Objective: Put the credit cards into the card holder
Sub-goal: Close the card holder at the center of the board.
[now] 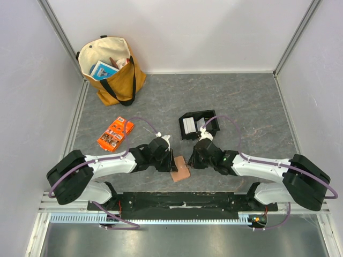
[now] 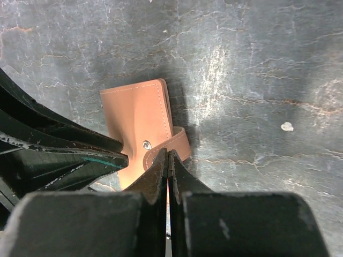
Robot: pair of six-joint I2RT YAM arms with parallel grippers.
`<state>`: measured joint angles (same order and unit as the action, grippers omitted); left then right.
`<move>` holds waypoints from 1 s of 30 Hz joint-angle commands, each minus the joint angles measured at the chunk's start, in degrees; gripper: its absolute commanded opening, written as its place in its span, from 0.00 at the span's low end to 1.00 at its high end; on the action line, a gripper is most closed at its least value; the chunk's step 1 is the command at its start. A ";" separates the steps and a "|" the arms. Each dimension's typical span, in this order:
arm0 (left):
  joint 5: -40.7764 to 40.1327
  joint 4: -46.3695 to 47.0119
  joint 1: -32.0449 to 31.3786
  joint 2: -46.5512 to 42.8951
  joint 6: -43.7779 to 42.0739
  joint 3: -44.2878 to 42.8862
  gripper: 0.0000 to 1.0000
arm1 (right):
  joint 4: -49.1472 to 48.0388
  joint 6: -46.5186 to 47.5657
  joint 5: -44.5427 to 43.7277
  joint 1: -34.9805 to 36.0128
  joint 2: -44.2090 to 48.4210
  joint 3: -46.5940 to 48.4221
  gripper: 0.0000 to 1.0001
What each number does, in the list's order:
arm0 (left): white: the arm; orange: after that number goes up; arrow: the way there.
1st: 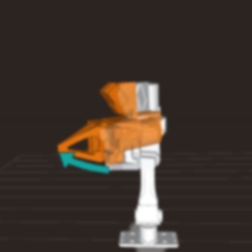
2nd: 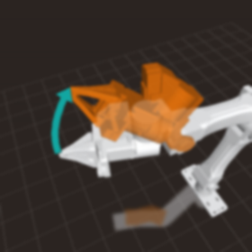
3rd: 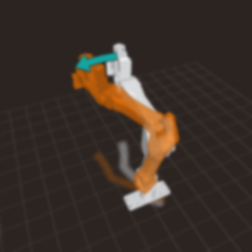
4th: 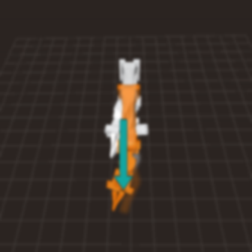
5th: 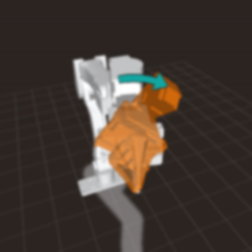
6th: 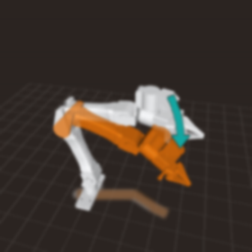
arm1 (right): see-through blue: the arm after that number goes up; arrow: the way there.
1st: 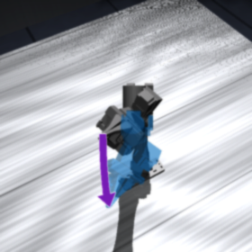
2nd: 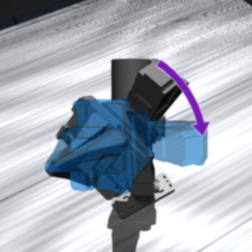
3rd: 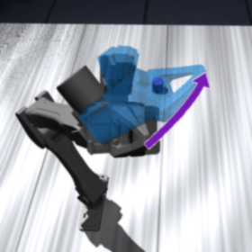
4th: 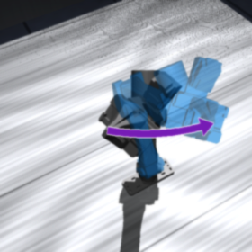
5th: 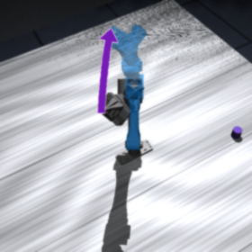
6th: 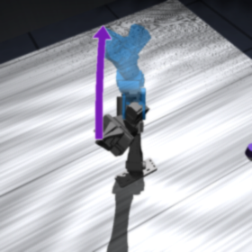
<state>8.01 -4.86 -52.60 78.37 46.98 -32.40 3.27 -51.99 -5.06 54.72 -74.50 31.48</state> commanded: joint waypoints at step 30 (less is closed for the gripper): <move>-9.33 -7.35 0.04 -2.26 3.91 0.85 0.65 | -1.33 0.83 2.16 -0.40 -0.21 -0.46 0.00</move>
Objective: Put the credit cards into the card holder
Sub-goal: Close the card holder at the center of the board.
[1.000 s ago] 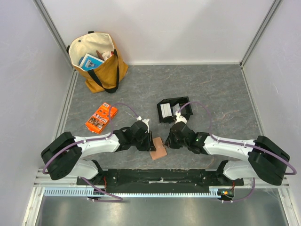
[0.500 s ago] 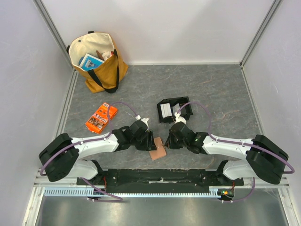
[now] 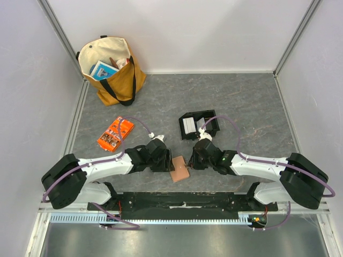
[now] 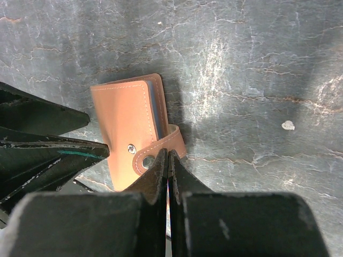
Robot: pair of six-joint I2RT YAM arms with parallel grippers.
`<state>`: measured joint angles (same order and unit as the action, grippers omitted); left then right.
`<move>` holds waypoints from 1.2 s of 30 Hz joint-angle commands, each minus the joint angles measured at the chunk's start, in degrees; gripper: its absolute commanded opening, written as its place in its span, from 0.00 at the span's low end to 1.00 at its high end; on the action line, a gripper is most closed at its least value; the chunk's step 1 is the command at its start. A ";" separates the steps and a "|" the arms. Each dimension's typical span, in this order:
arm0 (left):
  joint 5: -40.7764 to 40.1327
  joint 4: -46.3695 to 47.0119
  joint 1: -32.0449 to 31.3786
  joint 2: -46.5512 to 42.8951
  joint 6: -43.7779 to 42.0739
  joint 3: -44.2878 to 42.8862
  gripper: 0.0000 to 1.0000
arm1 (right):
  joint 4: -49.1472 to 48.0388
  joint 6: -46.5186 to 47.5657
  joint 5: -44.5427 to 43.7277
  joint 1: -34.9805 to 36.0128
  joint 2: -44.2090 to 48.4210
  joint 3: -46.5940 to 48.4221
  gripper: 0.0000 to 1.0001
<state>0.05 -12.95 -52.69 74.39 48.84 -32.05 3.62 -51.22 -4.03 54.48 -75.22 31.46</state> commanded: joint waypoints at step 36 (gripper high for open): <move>4.25 5.92 0.04 11.74 -5.60 -2.49 0.43 | 0.33 1.47 3.07 -0.07 -5.37 2.19 0.00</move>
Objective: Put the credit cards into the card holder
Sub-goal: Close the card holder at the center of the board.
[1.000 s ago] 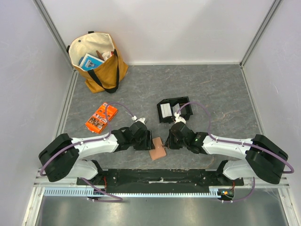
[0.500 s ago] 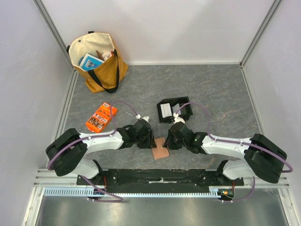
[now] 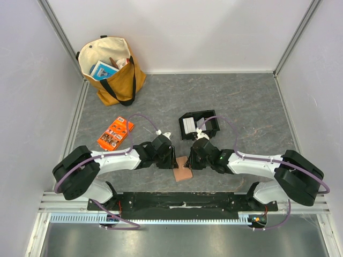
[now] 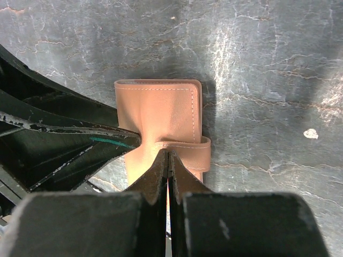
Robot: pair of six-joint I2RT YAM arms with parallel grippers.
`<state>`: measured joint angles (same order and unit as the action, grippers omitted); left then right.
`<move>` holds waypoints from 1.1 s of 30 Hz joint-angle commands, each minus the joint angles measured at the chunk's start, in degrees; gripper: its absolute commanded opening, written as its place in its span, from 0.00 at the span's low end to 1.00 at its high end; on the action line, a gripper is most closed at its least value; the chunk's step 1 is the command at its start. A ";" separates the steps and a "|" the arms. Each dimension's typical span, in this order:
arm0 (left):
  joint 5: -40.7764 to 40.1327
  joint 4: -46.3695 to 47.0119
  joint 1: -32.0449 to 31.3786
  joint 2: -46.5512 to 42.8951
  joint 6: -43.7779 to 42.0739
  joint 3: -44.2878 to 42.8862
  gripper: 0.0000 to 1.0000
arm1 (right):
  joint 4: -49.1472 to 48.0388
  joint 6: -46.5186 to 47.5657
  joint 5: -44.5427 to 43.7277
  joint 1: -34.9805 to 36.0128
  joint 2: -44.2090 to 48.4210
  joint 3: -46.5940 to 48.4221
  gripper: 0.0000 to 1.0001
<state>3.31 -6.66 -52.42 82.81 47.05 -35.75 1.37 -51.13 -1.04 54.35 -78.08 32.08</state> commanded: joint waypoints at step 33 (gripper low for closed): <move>1.87 1.38 -0.22 3.42 -3.37 1.03 0.38 | 27.29 2.45 -16.01 12.09 -22.55 11.70 0.00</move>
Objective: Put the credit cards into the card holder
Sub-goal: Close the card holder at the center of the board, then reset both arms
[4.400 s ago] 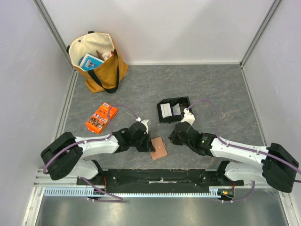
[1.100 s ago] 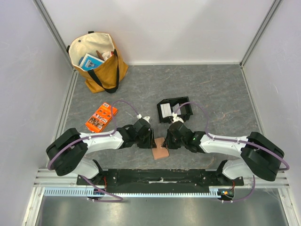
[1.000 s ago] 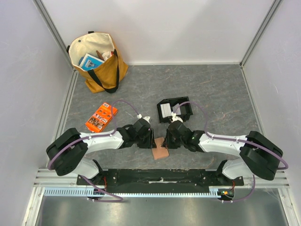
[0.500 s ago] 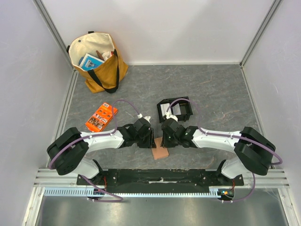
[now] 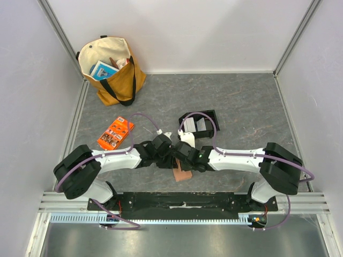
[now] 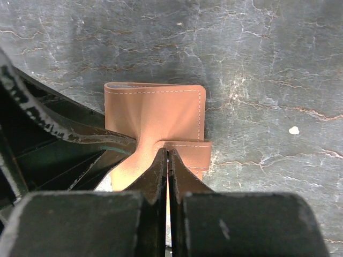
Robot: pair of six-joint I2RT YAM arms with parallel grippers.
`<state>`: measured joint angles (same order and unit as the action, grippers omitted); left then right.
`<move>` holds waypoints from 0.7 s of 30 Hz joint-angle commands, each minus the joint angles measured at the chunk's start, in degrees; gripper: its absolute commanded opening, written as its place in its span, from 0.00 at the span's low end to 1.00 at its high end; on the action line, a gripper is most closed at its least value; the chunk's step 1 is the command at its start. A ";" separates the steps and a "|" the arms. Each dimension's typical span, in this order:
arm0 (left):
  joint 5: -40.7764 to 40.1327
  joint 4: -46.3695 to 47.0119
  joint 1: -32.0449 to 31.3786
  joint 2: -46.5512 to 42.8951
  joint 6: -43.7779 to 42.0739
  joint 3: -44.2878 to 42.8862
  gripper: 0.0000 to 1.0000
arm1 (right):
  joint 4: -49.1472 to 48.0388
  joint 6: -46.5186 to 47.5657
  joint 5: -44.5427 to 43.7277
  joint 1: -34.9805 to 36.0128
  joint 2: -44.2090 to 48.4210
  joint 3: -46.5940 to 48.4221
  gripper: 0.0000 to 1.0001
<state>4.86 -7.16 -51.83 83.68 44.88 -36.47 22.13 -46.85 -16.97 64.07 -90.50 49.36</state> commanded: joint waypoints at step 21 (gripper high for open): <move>-4.33 0.92 -0.81 -4.66 -0.23 2.45 0.52 | -5.25 -0.70 0.27 -4.65 11.92 -1.55 0.15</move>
<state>3.99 -5.06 -52.45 81.45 45.08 -34.81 17.98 -49.08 -17.80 61.34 -83.46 45.89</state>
